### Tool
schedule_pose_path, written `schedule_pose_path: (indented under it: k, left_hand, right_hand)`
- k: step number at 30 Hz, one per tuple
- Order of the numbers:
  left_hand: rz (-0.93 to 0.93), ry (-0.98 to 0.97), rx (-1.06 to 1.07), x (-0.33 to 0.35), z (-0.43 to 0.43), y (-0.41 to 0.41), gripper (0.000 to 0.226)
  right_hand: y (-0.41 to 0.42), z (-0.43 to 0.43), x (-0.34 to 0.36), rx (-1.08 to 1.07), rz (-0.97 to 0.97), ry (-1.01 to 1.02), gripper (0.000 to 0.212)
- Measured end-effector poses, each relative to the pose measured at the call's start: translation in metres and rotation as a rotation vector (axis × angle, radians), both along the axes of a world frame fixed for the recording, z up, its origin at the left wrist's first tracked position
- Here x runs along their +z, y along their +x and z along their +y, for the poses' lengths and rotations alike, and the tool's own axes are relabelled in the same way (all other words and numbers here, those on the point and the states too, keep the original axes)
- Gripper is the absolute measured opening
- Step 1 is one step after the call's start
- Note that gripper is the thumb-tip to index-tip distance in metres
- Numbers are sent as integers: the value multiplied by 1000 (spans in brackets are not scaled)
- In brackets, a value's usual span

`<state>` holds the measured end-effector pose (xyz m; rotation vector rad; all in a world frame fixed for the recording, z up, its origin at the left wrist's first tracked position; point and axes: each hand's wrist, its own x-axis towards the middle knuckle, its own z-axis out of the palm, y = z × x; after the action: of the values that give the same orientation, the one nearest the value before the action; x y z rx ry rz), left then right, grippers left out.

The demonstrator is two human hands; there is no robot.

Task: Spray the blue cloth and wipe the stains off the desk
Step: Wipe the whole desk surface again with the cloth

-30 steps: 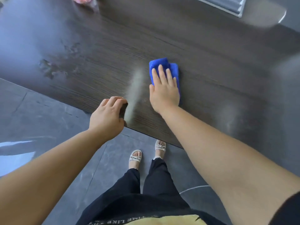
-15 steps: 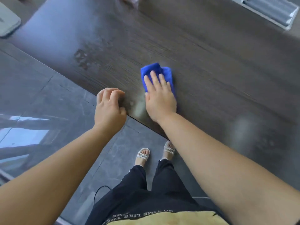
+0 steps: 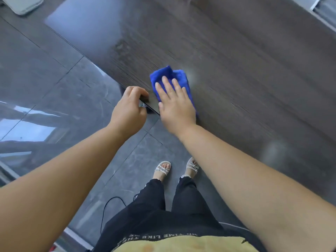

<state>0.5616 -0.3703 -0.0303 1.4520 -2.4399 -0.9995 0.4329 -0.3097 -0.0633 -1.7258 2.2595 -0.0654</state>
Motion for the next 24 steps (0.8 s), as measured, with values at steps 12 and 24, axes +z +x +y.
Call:
schedule_pose_path:
  k: [12, 24]
  left_hand:
    - [-39, 30, -16, -4, -20, 14, 44]
    - [-307, -105, -231, -12, -50, 36, 65]
  right_hand:
    - [-11, 0, 5, -144, 57, 30, 56]
    - [-45, 38, 29, 464, -48, 275, 64]
